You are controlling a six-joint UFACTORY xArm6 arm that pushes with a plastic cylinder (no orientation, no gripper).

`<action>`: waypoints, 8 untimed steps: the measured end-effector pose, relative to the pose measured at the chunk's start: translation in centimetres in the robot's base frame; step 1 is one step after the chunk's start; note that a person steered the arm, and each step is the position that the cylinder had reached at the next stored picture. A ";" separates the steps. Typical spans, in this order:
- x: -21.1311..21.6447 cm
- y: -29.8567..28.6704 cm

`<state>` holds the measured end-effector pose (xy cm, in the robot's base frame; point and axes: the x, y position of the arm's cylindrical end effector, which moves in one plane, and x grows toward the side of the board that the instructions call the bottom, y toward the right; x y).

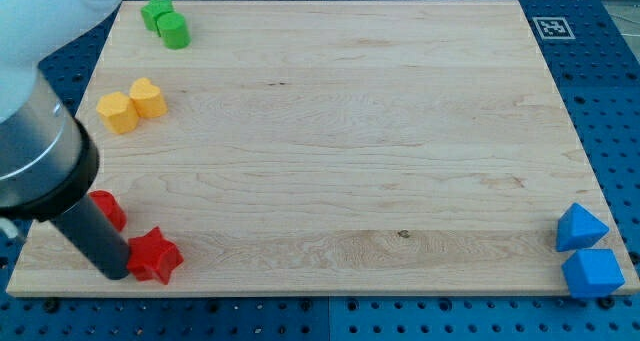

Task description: Separate red star from red circle

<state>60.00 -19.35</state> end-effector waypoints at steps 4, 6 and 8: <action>1.7 3.0; -2.0 7.0; 0.7 6.9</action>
<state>60.69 -12.48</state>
